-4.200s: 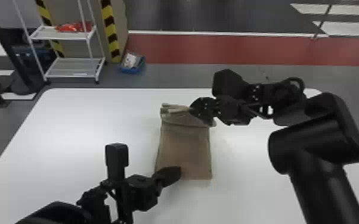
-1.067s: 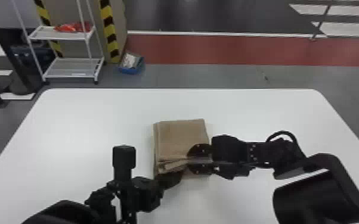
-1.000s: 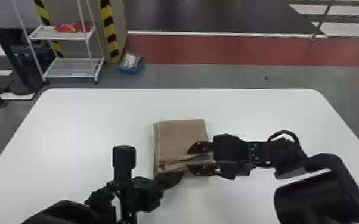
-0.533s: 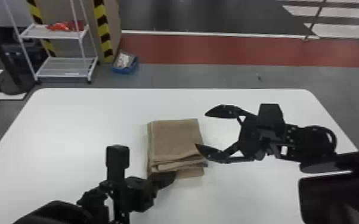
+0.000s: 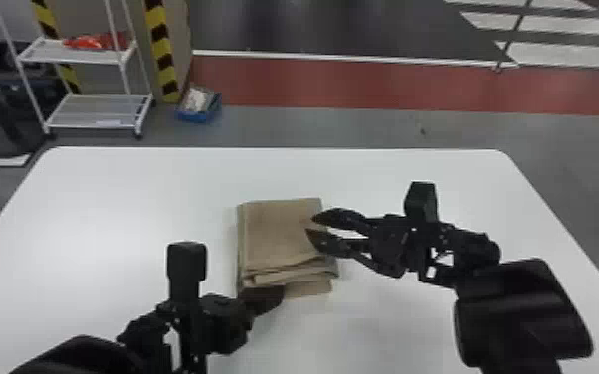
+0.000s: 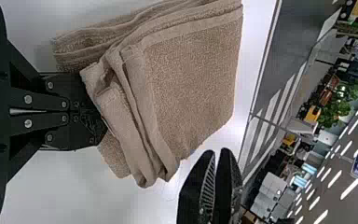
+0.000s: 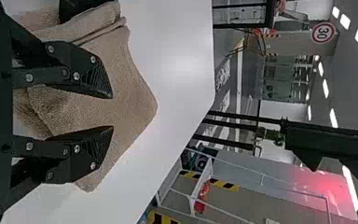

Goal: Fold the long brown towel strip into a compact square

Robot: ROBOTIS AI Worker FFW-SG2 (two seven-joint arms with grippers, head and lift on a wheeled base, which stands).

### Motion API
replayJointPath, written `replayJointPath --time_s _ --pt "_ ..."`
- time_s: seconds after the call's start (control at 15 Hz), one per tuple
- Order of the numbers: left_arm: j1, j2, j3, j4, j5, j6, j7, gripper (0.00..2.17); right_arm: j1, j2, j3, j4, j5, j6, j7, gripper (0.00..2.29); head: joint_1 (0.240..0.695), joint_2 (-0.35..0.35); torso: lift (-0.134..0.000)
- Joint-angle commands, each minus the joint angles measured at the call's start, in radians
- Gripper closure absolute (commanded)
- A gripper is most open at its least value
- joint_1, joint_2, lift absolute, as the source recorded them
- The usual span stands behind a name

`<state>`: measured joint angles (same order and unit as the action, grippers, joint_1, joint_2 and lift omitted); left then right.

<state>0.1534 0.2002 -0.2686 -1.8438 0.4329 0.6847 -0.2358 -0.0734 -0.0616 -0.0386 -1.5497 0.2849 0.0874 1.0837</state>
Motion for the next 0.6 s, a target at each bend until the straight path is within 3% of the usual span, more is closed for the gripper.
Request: replayJointPath --time_s 0.0,0.27,0.53 --pt "0.0 0.002 0.003 0.0 0.001 0.005 -0.01 1.8 -0.016 0.002 0.013 0.106 -0.013 -0.082 -0.021 1.96 0.695 -0.07 -0.124" --pt "0.008 0.002 0.003 -0.022 0.001 0.005 -0.013 1.8 -0.036 0.005 0.029 0.18 0.002 -0.094 -0.051 1.96 0.695 -0.062 -0.124" --pt "0.023 0.01 0.025 -0.132 0.01 0.026 -0.014 1.78 -0.054 0.003 0.028 0.203 0.01 -0.082 -0.061 1.96 0.695 -0.059 -0.124"
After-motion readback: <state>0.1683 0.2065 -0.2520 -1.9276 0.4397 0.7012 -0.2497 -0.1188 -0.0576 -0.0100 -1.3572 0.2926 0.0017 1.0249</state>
